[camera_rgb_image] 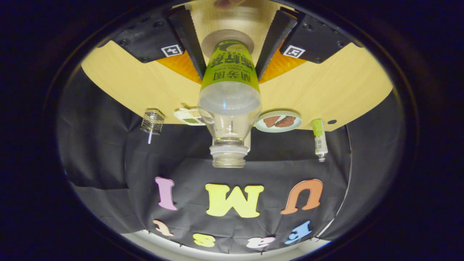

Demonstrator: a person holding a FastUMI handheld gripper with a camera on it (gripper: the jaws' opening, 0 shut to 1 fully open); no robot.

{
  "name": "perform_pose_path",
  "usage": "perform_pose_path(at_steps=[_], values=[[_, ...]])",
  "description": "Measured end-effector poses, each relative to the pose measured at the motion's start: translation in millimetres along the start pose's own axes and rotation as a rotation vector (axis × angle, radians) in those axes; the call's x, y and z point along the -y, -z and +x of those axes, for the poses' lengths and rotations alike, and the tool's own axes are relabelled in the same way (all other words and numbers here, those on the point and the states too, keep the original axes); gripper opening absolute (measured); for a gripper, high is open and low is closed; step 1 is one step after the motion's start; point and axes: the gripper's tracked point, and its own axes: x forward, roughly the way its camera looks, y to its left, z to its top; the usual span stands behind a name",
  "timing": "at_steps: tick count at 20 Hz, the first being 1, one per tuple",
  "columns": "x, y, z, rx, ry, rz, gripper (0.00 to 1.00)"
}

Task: Take the bottle from table, then pour the juice into the cup, finally place the bottle on the coaster

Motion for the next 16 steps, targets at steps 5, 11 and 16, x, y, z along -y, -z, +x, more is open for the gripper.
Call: perform_pose_path(at_steps=[5,11,16], values=[[1.4,1.3,-0.2,0.012,-0.016,0.034,0.92],[7.3,-6.6,-20.5,0.061,-0.006,0.051,0.98],[8.0,-9.5,-74.5,0.177,-0.032,0.075,0.98]])
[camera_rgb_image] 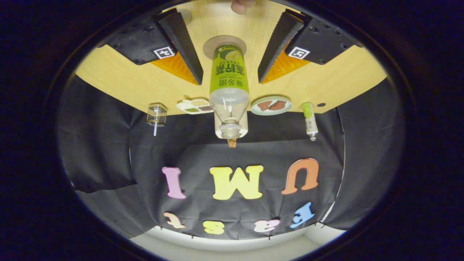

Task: Take the bottle from table, then pour the juice into the cup, finally place the bottle on the coaster

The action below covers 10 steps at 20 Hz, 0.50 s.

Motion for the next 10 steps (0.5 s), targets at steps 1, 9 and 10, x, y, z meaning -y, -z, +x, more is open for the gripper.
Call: perform_pose_path(at_steps=[1,9,10], values=[[1.3,3.9,-12.2,0.012,0.003,-0.001,1.0],[13.2,10.8,-124.7,0.061,0.019,-0.065,1.0],[15.6,10.8,-137.2,0.073,0.022,-0.071,1.0]])
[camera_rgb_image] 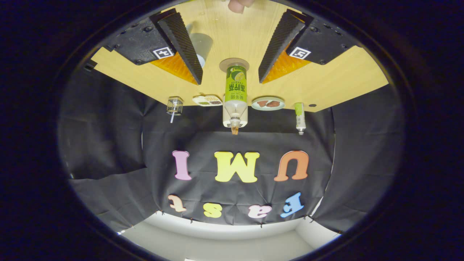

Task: Take the bottle from table, then pour the juice into the cup, finally place the bottle on the coaster

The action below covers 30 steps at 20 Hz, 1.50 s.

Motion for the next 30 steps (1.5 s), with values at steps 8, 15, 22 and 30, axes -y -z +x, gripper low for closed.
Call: perform_pose_path(at_steps=[8,15,22,30], values=[[25.5,0.8,-74.2,-0.039,0.045,-0.05,1.0],[45.0,-26.0,-116.0,-0.03,0.042,-0.045,1.0],[38.7,-39.9,-130.6,-0.008,0.058,-0.082,1.0],[33.8,-52.0,-132.8,-0.019,0.022,-0.016,1.0]])
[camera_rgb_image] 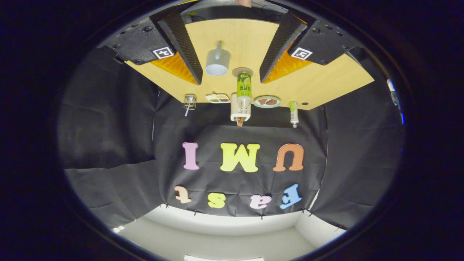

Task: Take the bottle from table, then pour the juice into the cup, finally place the bottle on the coaster

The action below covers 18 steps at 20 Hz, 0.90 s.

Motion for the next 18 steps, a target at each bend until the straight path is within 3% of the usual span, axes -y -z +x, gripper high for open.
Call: perform_pose_path(at_steps=[9,18], values=[[-11.5,-16.4,-16.5,0.082,0.006,-0.007,1.0],[-15.2,-1.8,-8.6,0.046,-0.002,-0.006,1.0]])
